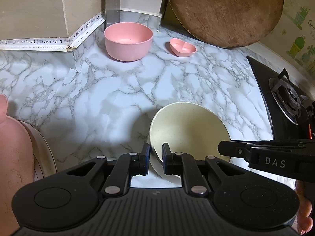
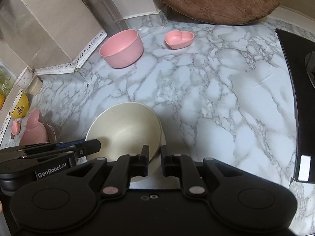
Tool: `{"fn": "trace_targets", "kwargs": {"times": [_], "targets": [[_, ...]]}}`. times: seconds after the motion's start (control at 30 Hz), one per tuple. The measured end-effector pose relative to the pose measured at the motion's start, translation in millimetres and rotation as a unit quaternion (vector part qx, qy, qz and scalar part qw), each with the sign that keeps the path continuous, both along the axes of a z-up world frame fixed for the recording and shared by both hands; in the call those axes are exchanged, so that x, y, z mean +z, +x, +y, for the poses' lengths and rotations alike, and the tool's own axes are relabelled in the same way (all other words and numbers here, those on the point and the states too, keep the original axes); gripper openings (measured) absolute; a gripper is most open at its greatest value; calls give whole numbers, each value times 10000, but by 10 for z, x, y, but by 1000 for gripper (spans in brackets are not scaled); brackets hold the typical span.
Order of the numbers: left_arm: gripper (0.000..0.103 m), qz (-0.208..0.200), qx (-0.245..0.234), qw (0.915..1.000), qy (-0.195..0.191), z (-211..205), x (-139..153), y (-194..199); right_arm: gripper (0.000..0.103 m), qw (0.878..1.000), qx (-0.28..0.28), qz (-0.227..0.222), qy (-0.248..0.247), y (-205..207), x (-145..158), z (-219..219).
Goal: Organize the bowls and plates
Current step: 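Carry the cream bowl with both grippers toward the plate stack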
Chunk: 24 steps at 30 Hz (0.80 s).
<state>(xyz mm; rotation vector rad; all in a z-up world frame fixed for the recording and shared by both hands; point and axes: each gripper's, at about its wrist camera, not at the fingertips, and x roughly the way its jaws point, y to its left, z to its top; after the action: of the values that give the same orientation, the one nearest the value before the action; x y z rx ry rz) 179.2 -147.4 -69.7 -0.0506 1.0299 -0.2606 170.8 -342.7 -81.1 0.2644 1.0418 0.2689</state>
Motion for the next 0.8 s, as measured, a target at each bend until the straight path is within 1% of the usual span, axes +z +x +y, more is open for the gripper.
{"fn": "trace_targets", "kwargs": {"times": [0.13,0.23,0.43,0.57,0.8], "targets": [[12,73,2,10000,-1,1,-48,-5,14,10000,30,-27,-33,-20,-7,8],[12,47,-11,10000,24,-1,-50,-10,14,10000,56,-58,-52,-32,-8,17],[12,63,4,9999,-84,27,-53,-8,14,10000,20,-23,-1,-29,-25,-14],[12,68,20,9999,-107,40,-48,-14,14,9999,4,-115,-120,-48,7,-27],[13,-133,-4,9999,-85,106,56,-66,15,9996,78,-255,-110,-68,122,-43]]}}
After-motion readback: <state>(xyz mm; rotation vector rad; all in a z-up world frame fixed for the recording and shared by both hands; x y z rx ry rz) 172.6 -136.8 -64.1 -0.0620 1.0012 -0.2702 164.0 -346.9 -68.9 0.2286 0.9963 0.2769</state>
